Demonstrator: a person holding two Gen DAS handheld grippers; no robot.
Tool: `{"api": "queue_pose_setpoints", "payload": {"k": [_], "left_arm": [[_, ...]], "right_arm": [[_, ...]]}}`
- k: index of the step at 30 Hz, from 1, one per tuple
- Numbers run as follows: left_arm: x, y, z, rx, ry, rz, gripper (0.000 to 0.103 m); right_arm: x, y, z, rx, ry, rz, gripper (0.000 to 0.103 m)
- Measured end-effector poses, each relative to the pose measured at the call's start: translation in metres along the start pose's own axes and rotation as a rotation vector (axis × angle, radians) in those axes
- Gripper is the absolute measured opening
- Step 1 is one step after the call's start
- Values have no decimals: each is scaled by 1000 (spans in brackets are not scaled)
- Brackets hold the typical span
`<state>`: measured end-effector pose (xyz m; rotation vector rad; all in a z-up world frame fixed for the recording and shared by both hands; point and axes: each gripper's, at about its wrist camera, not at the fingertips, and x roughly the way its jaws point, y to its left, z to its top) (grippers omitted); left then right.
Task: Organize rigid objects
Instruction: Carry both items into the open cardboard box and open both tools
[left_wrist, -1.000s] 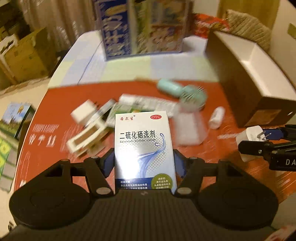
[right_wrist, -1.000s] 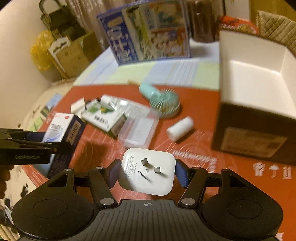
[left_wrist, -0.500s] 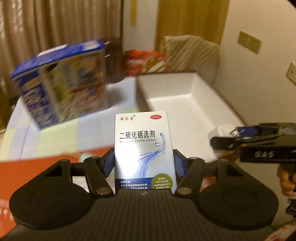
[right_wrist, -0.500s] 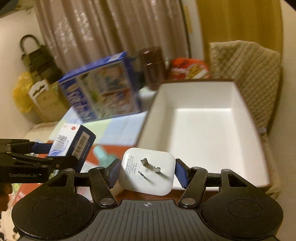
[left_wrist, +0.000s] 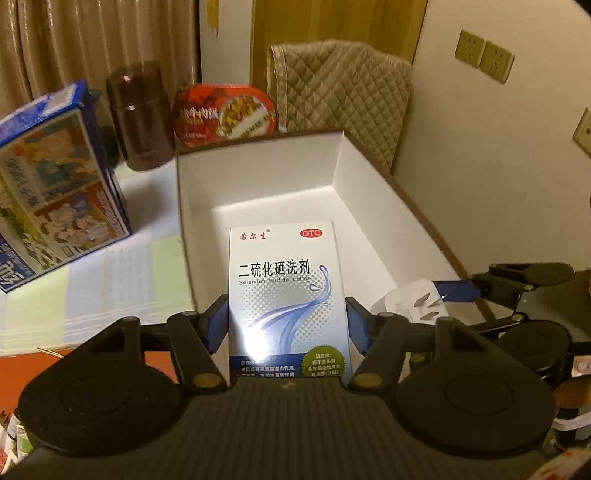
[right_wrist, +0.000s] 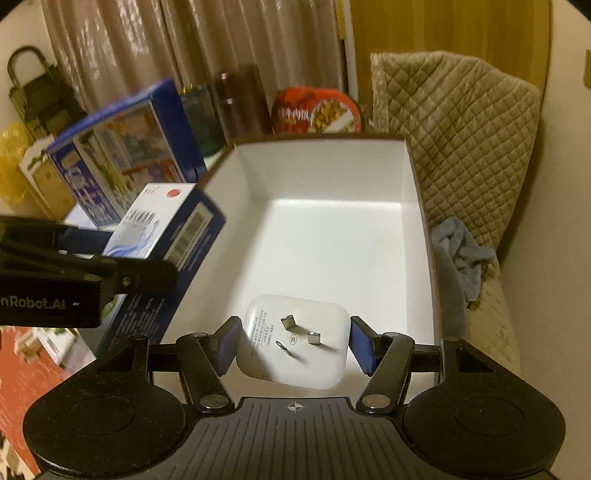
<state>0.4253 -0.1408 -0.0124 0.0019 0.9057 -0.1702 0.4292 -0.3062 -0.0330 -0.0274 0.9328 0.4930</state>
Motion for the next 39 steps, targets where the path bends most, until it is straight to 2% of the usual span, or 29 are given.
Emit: {"api": "queue_pose_setpoints", "payload": {"k": [8, 17, 39], "left_arm": [[41, -3, -5, -5, 102, 15, 62], [64, -1, -3, 4, 159, 2, 62], [62, 3, -3, 6, 157, -16, 62]], "right_arm": [[25, -7, -1, -123, 92, 10, 59], [38, -11, 2, -182, 133, 6, 59], [41, -9, 6, -215, 128, 28, 60]]}}
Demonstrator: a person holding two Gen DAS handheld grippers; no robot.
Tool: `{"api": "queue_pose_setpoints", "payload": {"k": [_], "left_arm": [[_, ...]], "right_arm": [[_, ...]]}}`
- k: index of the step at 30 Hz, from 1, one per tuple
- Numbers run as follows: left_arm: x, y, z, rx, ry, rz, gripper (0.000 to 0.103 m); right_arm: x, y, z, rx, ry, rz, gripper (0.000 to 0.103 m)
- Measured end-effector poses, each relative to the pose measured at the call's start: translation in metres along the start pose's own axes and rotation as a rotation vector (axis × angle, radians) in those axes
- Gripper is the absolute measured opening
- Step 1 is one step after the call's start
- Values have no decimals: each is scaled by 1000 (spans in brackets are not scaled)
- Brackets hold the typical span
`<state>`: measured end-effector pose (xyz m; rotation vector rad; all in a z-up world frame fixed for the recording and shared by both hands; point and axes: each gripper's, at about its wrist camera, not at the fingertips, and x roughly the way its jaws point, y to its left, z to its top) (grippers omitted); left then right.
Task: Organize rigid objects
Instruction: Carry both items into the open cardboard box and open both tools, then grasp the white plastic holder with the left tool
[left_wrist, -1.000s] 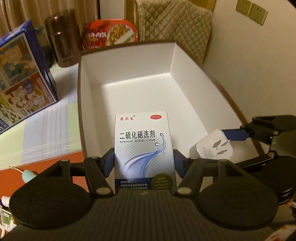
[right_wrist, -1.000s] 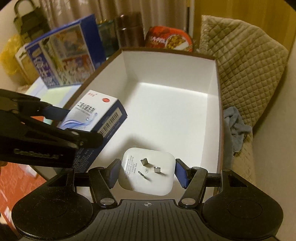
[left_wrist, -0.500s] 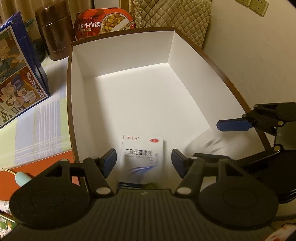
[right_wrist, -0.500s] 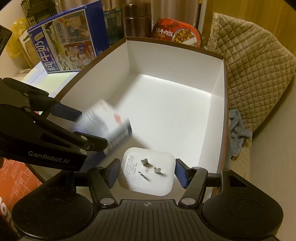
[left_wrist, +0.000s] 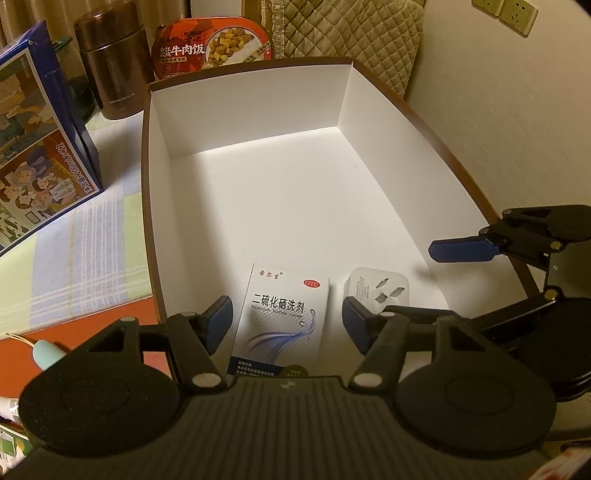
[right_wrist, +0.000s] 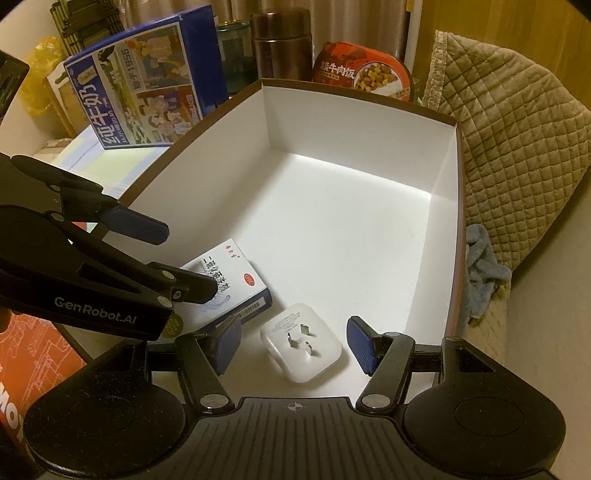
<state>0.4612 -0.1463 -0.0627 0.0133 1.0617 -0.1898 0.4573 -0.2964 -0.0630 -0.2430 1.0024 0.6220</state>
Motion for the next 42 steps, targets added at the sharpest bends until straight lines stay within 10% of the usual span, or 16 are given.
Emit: {"api": "queue_pose_setpoints", "payload": {"k": [26, 42], "left_arm": [[-97, 27, -38, -2, -182, -95, 62], [-162, 110, -102, -25, -239, -70, 62]], "right_arm": [[-75, 24, -22, 271, -199, -53, 62], [-110, 116, -43, 405, -276, -19, 63]]}}
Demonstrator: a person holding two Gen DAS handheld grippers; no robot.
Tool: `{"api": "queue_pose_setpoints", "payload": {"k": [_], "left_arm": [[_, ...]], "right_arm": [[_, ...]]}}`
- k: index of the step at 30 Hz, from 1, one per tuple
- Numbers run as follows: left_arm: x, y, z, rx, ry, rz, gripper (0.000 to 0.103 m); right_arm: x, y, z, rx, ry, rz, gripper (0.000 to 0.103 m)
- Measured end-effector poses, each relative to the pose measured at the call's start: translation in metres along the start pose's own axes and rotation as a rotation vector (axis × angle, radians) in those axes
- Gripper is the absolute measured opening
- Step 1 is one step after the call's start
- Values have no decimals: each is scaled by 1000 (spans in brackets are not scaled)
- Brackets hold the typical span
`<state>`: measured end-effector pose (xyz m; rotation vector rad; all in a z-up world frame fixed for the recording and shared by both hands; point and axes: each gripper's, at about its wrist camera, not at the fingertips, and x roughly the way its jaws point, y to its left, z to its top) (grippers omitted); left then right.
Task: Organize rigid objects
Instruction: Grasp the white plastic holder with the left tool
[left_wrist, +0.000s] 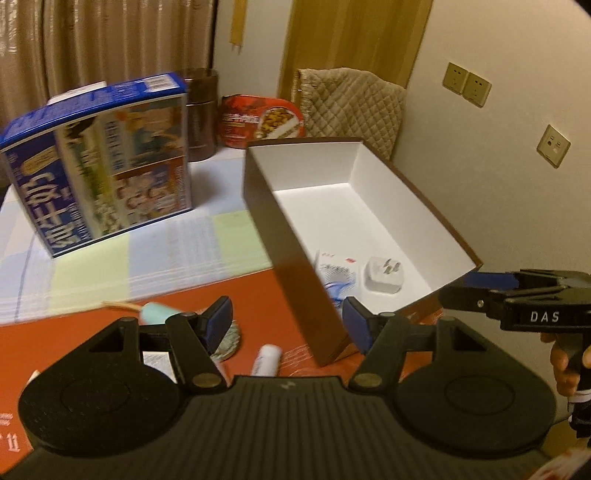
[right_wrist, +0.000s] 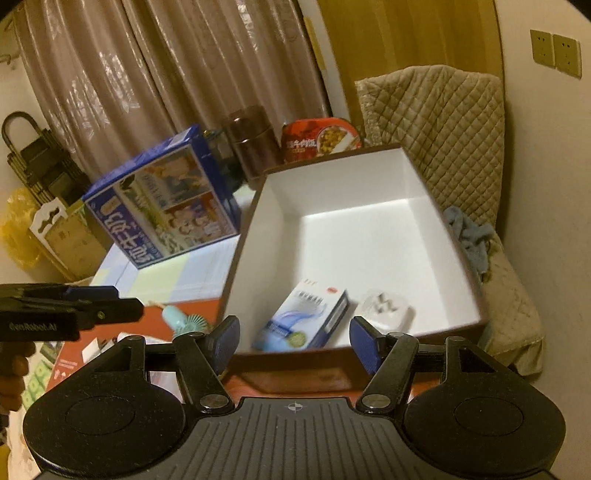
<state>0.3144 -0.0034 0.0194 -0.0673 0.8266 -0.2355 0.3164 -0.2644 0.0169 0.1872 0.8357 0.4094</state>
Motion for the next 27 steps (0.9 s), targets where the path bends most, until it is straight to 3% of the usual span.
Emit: {"api": "queue_pose_setpoints", "payload": {"k": [14, 27], "left_arm": [[-37, 58, -45, -74, 15, 64, 62], [-64, 126, -96, -195, 47, 217, 62]], "right_arm": [[14, 63, -34, -30, 29, 28, 63], [67, 109, -62, -74, 126, 68, 63]]}}
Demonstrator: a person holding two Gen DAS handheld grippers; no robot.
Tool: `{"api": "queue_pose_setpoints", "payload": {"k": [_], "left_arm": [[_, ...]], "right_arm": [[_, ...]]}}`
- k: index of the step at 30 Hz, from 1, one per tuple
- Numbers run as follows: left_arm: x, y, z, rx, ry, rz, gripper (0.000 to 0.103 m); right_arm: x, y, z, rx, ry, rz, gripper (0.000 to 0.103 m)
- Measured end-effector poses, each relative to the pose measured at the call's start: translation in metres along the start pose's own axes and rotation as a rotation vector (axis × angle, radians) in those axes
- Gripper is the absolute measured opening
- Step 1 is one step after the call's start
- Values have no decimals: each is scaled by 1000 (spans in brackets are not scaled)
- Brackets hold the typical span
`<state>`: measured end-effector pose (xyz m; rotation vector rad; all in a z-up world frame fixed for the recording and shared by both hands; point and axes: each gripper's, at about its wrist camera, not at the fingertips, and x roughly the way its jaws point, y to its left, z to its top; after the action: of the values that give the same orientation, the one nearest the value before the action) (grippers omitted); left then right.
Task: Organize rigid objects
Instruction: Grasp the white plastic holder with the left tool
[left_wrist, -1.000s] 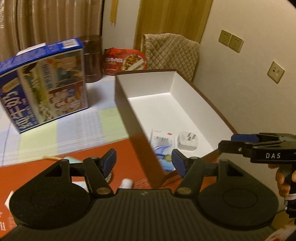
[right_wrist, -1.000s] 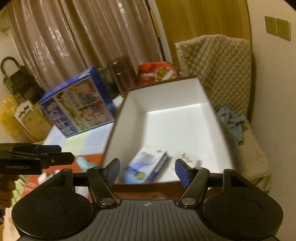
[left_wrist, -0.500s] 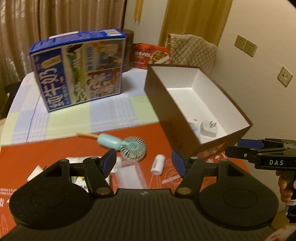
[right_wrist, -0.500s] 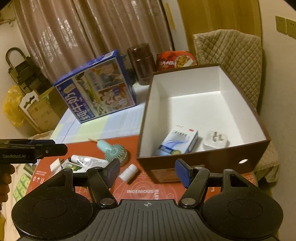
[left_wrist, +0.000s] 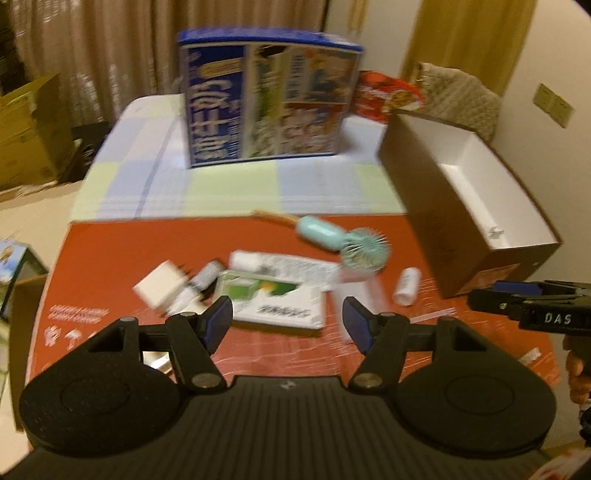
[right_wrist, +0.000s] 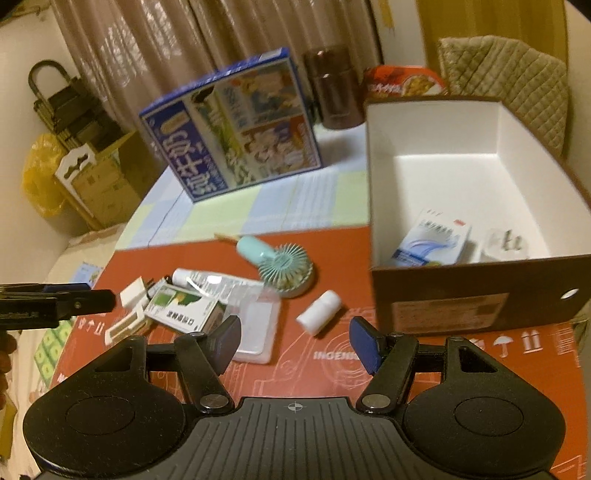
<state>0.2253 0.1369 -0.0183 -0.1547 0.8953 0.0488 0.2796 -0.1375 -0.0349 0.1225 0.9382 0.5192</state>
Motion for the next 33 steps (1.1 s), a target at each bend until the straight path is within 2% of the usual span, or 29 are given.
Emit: {"api": "queue_pose_setpoints", "payload": {"k": [7, 12, 23, 27, 33], "left_arm": [[7, 41, -18, -73, 28, 92, 62], [22, 61, -27, -47, 35, 115, 62], [72, 82, -40, 171, 79, 66, 65], [87, 85, -42, 209, 108, 50, 64], [89, 82, -48, 163, 159, 1, 47]], "right_arm": [[26, 8, -6, -3, 38, -20, 63], [42, 8, -8, 1, 60, -37, 63], [60, 0, -14, 54, 94, -73, 63], [62, -4, -15, 73, 100, -86, 63], [65, -7, -17, 94, 111, -96, 63]]}}
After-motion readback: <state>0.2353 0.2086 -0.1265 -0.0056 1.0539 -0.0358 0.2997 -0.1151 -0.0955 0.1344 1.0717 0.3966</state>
